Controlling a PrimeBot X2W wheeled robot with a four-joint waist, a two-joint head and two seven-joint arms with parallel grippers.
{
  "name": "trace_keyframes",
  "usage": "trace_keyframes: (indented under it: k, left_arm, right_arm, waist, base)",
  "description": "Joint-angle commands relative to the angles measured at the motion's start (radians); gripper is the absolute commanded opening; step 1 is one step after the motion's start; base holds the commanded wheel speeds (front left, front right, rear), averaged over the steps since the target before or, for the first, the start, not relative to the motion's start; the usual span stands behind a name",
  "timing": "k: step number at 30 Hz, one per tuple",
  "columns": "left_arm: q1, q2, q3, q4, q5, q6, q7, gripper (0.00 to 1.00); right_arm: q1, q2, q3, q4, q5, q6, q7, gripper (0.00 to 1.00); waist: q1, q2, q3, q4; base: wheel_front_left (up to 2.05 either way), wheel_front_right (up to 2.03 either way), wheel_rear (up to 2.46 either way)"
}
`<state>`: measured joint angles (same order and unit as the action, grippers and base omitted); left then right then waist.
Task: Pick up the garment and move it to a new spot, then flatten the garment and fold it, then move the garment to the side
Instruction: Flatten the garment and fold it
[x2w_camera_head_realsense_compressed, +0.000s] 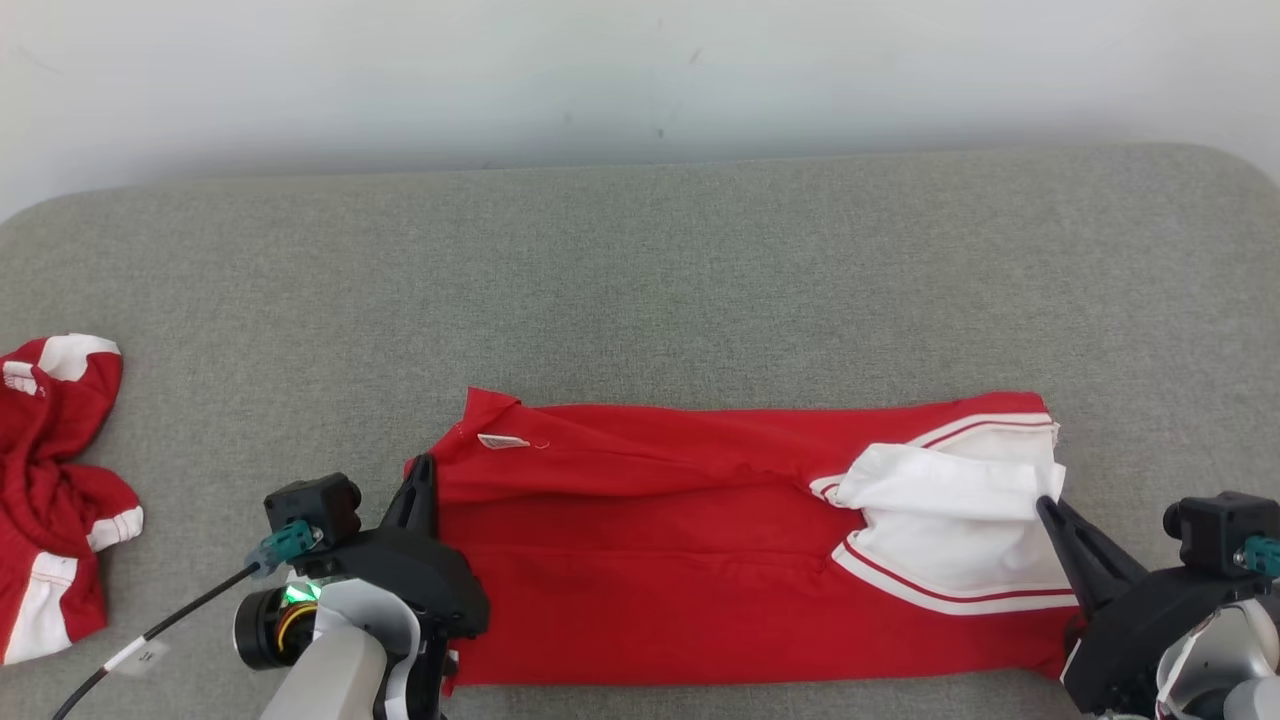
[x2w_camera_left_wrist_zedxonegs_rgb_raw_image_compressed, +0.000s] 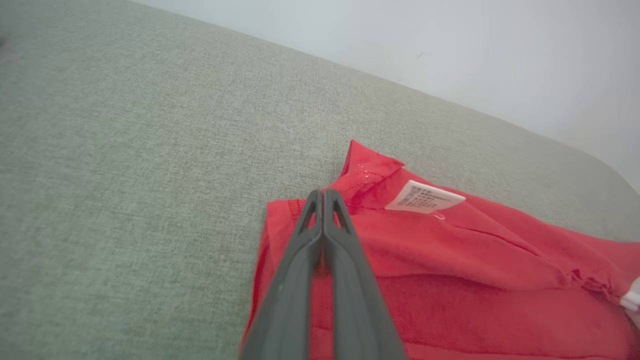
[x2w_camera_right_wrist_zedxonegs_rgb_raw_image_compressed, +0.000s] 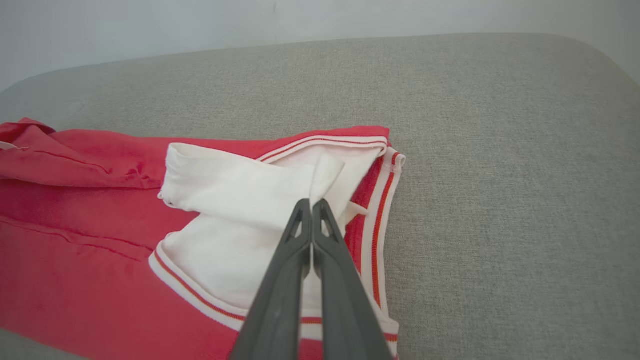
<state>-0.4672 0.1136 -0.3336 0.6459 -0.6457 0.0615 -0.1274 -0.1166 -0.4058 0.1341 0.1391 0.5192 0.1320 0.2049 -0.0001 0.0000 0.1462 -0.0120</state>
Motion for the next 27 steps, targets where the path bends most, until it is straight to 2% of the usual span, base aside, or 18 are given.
trace_keyframes:
  k: [1, 7, 11, 13, 14, 22, 27]
  left_arm:
    - [0.022, 0.0, 0.006, 0.006, -0.006, 0.006, -0.009, 0.0]
    - [0.048, 0.001, 0.025, 0.016, -0.026, 0.026, -0.024, 0.0]
    - [0.072, -0.002, 0.026, 0.019, -0.034, 0.024, -0.029, 0.0]
    - [0.076, -0.003, 0.024, 0.018, -0.038, 0.02, -0.032, 0.6]
    - [0.085, -0.002, 0.016, 0.022, -0.034, 0.012, -0.035, 1.0]
    - [0.148, 0.013, 0.01, -0.025, 0.029, -0.014, -0.131, 1.0]
    - [0.243, 0.012, 0.082, -0.186, 0.127, -0.004, -0.137, 1.0]
  right_arm:
    - [0.021, 0.008, -0.009, -0.018, -0.012, -0.002, 0.007, 0.0]
    - [0.076, 0.039, -0.035, -0.076, -0.037, -0.002, 0.039, 0.0]
    - [0.093, 0.049, -0.038, -0.084, -0.051, -0.002, 0.051, 0.0]
    - [0.103, 0.057, -0.037, -0.084, -0.058, -0.002, 0.059, 0.0]
    - [0.111, 0.061, -0.034, -0.079, -0.06, -0.002, 0.067, 1.0]
    - [0.149, 0.082, -0.037, -0.078, -0.079, -0.002, 0.044, 1.0]
    - [0.18, 0.108, -0.056, -0.086, -0.085, -0.002, 0.015, 1.0]
  waist:
    - [0.0001, 0.0, -0.004, -0.002]
    - [0.0001, 0.0, -0.016, -0.014]
    - [0.0001, 0.0, -0.019, -0.017]
    - [0.0001, 0.0, -0.024, -0.018]
    - [0.0001, 0.0, -0.031, -0.017]
    - [0.0001, 0.0, -0.081, -0.001]
    - [0.0001, 0.0, -0.122, 0.013]
  base:
    - [0.0, 0.0, 0.0]
    - [0.0, 0.0, 0.0]
    - [0.0, 0.0, 0.0]
    - [0.0, 0.0, 0.0]
    - [0.0, 0.0, 0.0]
    - [0.0, 0.0, 0.0]
    - [0.0, 0.0, 0.0]
